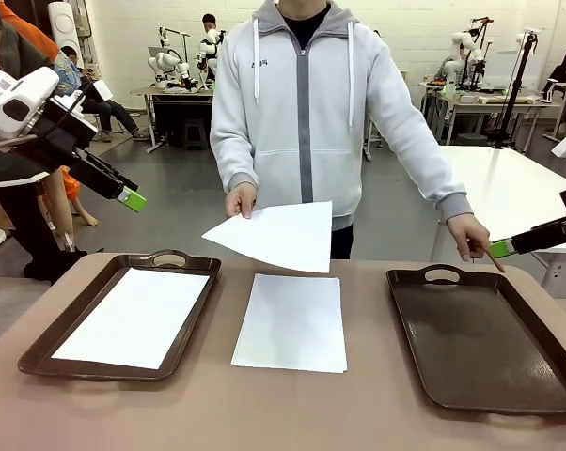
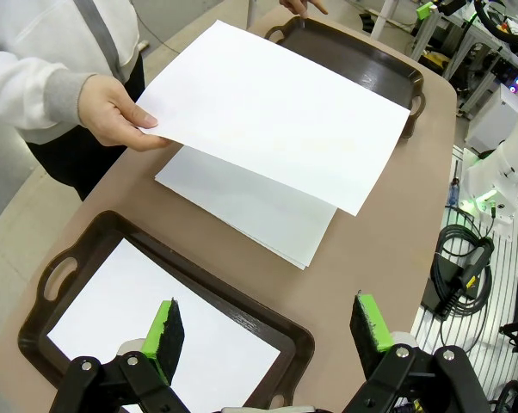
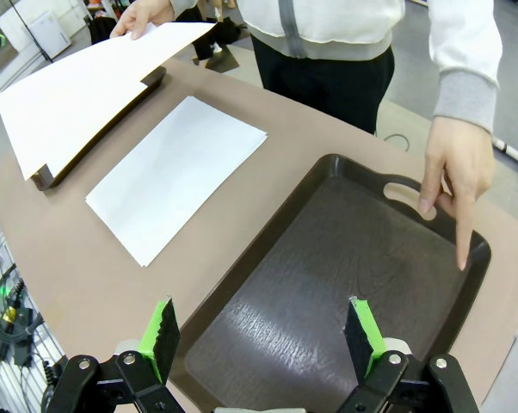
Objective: Sort the A4 documents.
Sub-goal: Receive the A4 Paper.
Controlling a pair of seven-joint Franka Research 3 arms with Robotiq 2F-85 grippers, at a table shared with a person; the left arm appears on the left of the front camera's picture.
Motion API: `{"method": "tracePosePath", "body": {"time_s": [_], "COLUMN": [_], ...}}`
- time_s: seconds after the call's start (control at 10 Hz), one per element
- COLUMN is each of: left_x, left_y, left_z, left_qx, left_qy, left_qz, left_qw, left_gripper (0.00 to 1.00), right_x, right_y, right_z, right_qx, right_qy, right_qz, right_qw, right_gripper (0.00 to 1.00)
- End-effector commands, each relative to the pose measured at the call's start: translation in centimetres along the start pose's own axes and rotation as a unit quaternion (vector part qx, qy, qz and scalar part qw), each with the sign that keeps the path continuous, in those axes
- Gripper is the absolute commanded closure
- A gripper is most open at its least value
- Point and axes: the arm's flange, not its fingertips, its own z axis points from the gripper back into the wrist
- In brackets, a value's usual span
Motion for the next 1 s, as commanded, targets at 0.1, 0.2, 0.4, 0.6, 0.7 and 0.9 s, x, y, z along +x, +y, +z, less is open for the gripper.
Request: {"method": "tracePosePath", "body": {"time_s": [0.1,0.2,0.4,0.6,0.7,0.9], "left_x": [-0.19,-0.19,-0.19,-0.19,-0.19,-0.19], "left_y": [-0.02,-0.02,-0.02,-0.02,-0.02,-0.02], "left_z": [0.10,0.10,0.10,0.10,0.10,0.10], "left_qx": [-0.001,-0.001,-0.001,-0.001,-0.001,-0.001], "left_qy": [-0.001,-0.001,-0.001,-0.001,-0.001,-0.001], "left_qz": [-0.009,-0.009,-0.009,-0.009,-0.009,-0.009], "left_qw": [1.000,1.000,1.000,1.000,1.000,1.000], "left_gripper": [0.00,0.00,0.00,0.00,0.00,0.00], "right_x": [-0.03,-0.03,-0.03,-0.03,-0.03,-0.03], "right_y": [0.02,0.02,0.02,0.02,0.02,0.02], "right_z": [-0.19,-0.19,-0.19,-0.19,-0.19,-0.19], "right_qx": [0.011,0.011,0.011,0.011,0.011,0.011], "right_qy": [-0.006,-0.006,-0.006,-0.006,-0.006,-0.006], "right_qz": [-0.002,-0.002,-0.002,-0.002,-0.002,-0.002], "right_qw": [1.000,1.000,1.000,1.000,1.000,1.000], "right_gripper": [0.00,0.00,0.00,0.00,0.00,0.00]}}
